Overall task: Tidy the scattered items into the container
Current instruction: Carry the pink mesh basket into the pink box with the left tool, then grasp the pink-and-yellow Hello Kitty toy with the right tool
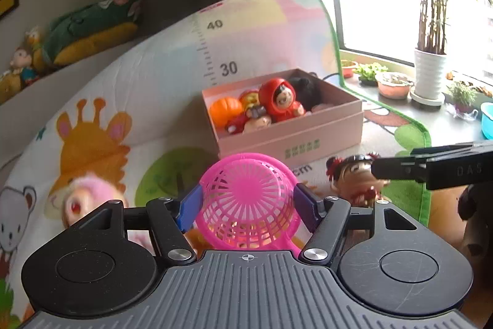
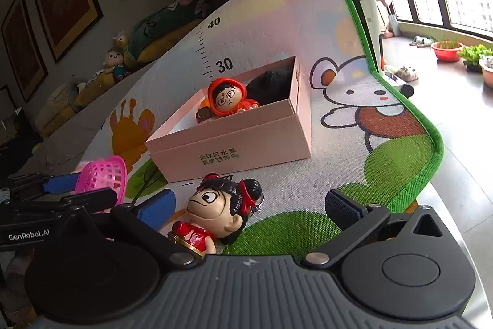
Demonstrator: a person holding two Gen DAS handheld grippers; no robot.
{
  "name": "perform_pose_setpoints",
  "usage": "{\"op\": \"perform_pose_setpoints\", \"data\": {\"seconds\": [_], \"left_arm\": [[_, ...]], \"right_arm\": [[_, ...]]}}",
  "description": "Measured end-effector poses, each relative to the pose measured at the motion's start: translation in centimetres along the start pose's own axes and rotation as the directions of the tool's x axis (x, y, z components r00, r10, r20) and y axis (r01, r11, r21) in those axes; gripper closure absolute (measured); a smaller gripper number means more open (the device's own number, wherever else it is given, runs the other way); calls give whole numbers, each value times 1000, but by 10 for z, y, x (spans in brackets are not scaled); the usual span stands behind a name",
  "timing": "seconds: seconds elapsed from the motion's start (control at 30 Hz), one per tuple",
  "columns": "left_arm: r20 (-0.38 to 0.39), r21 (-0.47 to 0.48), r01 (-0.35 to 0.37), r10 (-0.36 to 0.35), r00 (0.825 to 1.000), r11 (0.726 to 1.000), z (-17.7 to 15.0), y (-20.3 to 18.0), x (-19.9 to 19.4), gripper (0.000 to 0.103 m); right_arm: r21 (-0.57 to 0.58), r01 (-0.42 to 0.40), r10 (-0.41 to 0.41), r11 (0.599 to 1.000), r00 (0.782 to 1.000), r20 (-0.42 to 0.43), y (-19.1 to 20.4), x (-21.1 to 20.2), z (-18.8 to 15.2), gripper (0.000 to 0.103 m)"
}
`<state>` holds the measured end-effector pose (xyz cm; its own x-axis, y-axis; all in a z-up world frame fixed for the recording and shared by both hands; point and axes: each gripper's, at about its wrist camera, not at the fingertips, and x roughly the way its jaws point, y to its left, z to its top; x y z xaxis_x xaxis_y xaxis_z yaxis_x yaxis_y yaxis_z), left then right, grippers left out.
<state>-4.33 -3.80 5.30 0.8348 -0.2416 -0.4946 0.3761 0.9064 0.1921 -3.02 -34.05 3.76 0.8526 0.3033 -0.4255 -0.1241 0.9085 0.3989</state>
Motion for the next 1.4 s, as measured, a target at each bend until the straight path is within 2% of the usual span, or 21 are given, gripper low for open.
{"op": "perform_pose_setpoints", "data": {"seconds": [0.27,0.53,0.57,0.63,0.73,0.93,1.17,1.27,1.4], "left_arm": [[47,55,15,-18,999,998,41,-1,11,33],[178,141,-35,10,984,989,127,-6,71,33],[190,144,-38,10,982,989,136,-7,81,32],[191,109,-29,7,982,994,148,-5,100,22],[175,54,2,-11,984,999,154,3,117,12],[140,51,6,-13,990,999,118,11,98,8],[68,-92,5,1,998,996,45,32,36,3],[28,-151,40,-36,999,988,8,32,11,2],[-41,-202,84,-94,995,976,-35,23,-8,1]], "right_arm": [[14,-14,14,1000,999,-32,-2,5,0,0],[39,-22,23,999,999,-46,-5,7,0,0],[45,-24,26,999,998,-50,-6,8,1,0],[61,-30,33,998,998,-55,-8,9,1,0],[90,-41,46,995,997,-59,-13,9,1,0],[108,-51,57,993,997,-56,-15,10,1,0],[54,-19,23,998,997,-78,-5,13,1,0],[12,-34,35,999,993,-116,1,18,3,0],[19,-32,34,999,991,-126,2,18,3,0]]}}
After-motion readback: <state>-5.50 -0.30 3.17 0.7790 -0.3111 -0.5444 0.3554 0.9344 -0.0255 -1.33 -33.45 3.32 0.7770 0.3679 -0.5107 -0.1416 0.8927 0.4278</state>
